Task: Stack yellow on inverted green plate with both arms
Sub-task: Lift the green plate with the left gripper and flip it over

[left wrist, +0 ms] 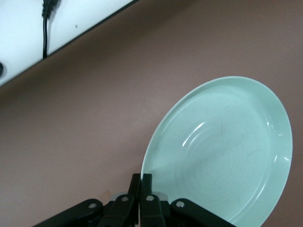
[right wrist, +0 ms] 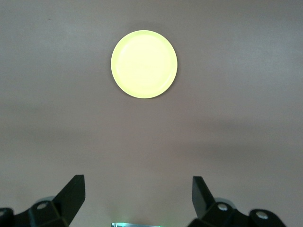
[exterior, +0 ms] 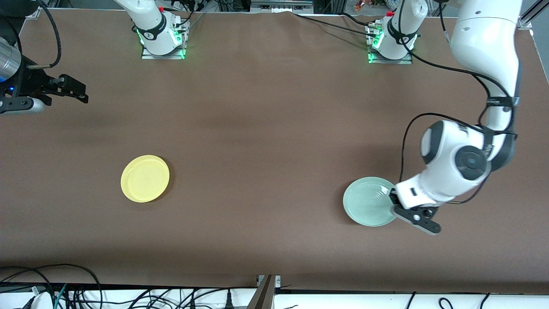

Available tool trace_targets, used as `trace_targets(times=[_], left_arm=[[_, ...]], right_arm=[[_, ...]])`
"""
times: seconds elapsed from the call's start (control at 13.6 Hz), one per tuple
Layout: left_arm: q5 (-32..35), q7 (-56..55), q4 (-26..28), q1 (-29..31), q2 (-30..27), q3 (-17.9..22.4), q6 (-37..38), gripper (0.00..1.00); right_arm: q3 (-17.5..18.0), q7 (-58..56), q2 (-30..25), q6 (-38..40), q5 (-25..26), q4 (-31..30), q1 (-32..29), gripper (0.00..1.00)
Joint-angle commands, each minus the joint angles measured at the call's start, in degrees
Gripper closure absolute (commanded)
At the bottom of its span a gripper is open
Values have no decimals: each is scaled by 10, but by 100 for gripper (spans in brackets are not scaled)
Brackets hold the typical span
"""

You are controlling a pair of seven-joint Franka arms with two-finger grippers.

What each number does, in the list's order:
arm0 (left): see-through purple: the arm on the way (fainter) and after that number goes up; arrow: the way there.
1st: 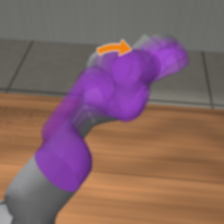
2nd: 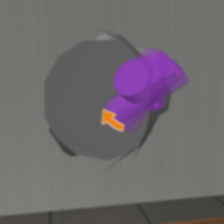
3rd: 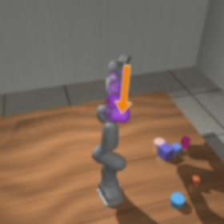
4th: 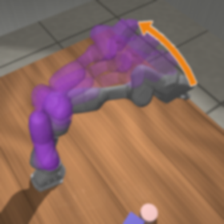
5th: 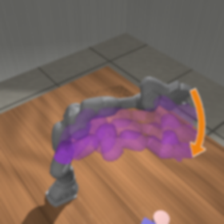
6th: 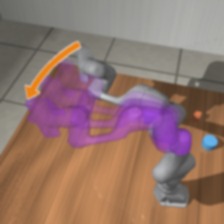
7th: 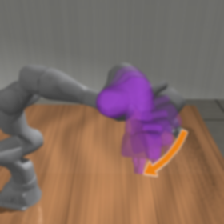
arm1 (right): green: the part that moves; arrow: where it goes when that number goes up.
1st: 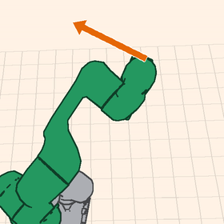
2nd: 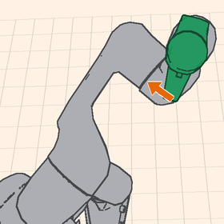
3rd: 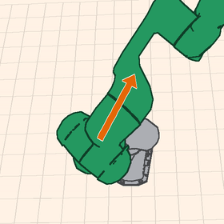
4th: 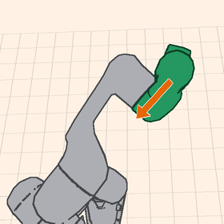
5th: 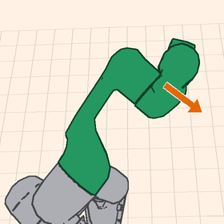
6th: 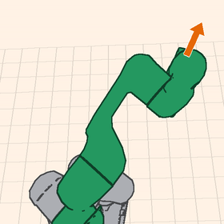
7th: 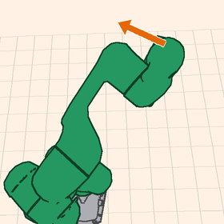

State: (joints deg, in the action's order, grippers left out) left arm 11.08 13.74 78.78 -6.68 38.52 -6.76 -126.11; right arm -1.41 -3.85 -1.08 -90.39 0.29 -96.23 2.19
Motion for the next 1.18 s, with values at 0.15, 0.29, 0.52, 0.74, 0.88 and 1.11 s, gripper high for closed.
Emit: trace_targets(times=[0.15,0.29,0.52,0.74,0.88,1.11], left_arm=[[246,-155,-10,-106,-3,10,-2,100],[369,-240,-9,-157,1,10,0,100],[480,-338,-3,-217,12,10,13,100],[567,-388,-1,-276,22,10,79,100],[593,-413,0,-313,34,10,118,100],[633,-458,1,-350,49,10,168,100]], right_arm=[[-2,8,1,12,-6,10,-2,0],[-2,8,1,12,-6,10,-2,0],[-2,8,1,12,-6,10,-3,0],[-3,7,2,13,-6,10,-3,0],[-3,8,2,12,-6,10,-4,0],[-11,7,2,13,-6,10,-5,0]])
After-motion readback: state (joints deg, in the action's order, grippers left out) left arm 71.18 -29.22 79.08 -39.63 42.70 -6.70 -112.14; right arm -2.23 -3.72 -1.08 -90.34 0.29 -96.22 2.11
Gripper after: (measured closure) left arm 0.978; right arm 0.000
